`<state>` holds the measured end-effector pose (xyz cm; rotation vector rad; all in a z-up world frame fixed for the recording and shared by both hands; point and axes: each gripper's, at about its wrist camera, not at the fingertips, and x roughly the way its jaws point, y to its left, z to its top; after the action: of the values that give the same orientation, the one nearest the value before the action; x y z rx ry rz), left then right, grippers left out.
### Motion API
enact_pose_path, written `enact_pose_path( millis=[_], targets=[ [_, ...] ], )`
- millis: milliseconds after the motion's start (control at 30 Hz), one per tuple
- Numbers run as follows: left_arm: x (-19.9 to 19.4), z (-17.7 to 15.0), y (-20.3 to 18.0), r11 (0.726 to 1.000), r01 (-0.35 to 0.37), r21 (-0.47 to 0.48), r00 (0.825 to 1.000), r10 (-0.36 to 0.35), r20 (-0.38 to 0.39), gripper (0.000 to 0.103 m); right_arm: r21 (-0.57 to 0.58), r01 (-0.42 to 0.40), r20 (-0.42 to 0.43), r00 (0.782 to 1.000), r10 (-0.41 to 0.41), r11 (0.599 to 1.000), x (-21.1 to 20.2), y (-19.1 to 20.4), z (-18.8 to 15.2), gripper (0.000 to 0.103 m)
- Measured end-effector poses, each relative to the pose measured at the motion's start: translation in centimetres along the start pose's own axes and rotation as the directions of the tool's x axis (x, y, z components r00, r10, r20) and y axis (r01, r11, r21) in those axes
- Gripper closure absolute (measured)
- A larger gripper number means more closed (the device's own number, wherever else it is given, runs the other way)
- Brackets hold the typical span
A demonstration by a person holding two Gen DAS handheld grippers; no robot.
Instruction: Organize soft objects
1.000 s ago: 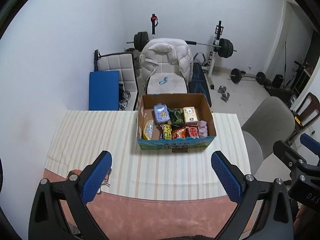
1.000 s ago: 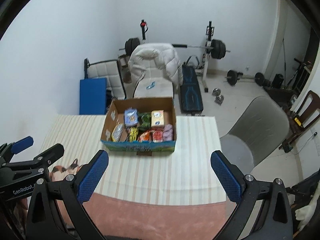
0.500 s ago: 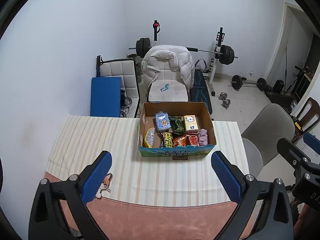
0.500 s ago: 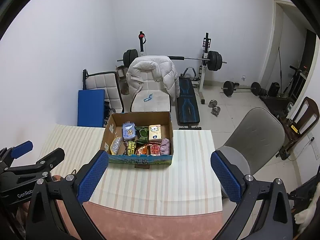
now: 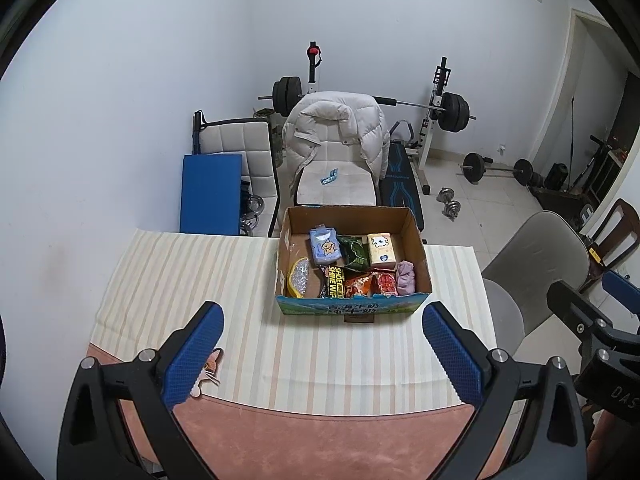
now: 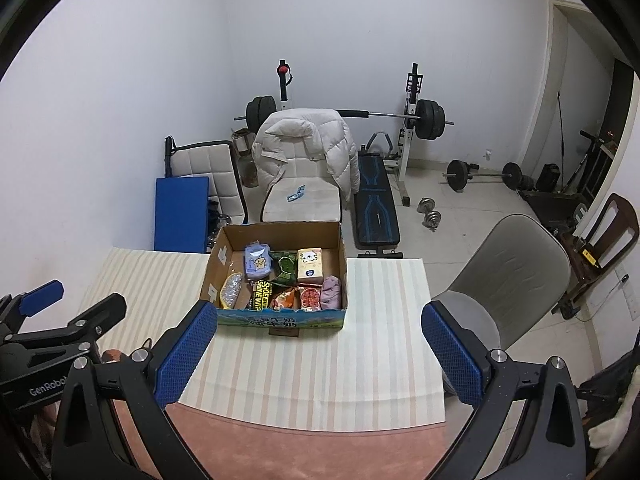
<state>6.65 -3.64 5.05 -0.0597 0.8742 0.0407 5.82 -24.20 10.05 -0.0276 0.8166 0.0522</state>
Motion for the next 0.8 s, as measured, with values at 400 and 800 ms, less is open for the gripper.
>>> enact_pose_path(
  millis=[400, 800],
  targets=[
    [-0.56, 0.7, 0.37, 1.0, -0.006, -0.011, 1.0, 0.007, 0.011, 0.001, -0.004, 0.02, 0.014, 1.0, -0.02, 1.0, -0.01, 0.12, 0.17, 0.0],
    [-0.58, 0.72, 0.3, 1.0, -0.012, -0.008, 1.0, 0.012, 0.015, 0.001, -0.004, 0.024, 0.017, 1.0, -0.024, 1.0, -0.06, 0.15, 0.24, 0.0]
  ],
)
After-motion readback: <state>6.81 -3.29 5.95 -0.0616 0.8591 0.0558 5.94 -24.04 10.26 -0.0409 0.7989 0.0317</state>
